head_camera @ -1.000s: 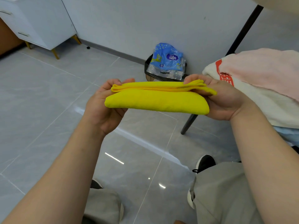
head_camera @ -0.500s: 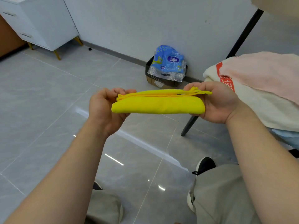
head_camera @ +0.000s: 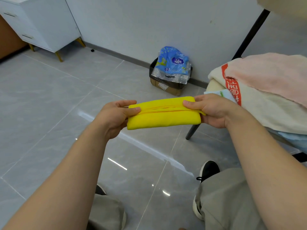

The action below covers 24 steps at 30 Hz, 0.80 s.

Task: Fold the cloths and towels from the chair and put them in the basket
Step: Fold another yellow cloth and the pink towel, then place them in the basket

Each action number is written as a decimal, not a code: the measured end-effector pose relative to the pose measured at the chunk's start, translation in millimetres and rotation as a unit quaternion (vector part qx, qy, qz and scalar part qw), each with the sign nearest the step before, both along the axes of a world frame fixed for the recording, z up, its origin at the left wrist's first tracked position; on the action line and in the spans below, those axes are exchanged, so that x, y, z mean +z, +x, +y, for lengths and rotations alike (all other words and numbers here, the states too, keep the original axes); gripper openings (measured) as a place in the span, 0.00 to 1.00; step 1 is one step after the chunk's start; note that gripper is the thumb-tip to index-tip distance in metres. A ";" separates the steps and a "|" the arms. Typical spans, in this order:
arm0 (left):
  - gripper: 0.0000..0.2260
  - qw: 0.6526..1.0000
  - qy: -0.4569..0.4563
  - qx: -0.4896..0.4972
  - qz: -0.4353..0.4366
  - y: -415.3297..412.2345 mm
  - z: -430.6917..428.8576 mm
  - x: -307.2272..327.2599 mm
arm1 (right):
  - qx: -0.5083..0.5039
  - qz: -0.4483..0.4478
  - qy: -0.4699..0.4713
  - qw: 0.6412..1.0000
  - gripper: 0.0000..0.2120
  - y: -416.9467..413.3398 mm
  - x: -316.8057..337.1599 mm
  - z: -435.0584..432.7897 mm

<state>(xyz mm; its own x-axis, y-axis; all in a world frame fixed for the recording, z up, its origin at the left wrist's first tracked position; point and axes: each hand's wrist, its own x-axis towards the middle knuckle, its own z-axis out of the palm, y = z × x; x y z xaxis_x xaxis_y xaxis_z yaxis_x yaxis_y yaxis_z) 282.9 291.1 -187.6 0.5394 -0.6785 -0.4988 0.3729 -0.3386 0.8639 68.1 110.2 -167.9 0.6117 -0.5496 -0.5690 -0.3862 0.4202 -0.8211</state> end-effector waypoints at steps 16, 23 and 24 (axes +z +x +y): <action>0.14 0.990 0.065 0.041 0.117 29.6 -6.8 -87.8 | -0.040 0.072 0.044 0.996 0.06 37.9 -91.7 -13.8; 0.13 0.976 0.135 0.094 0.141 22.2 51.1 -45.4 | -0.007 0.172 0.062 0.983 0.12 52.3 -65.5 42.7; 0.13 0.971 0.141 0.105 0.160 22.0 66.0 -23.3 | -0.001 0.180 0.079 0.980 0.12 57.3 -41.2 52.6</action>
<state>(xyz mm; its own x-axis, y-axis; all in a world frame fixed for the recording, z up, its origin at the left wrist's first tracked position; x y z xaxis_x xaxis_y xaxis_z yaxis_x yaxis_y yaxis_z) 304.9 357.1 -210.9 0.4380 -0.3819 -0.8138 0.6937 -0.4322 0.5762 125.5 162.8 -209.1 0.3536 -0.4392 -0.8259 -0.6385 0.5319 -0.5562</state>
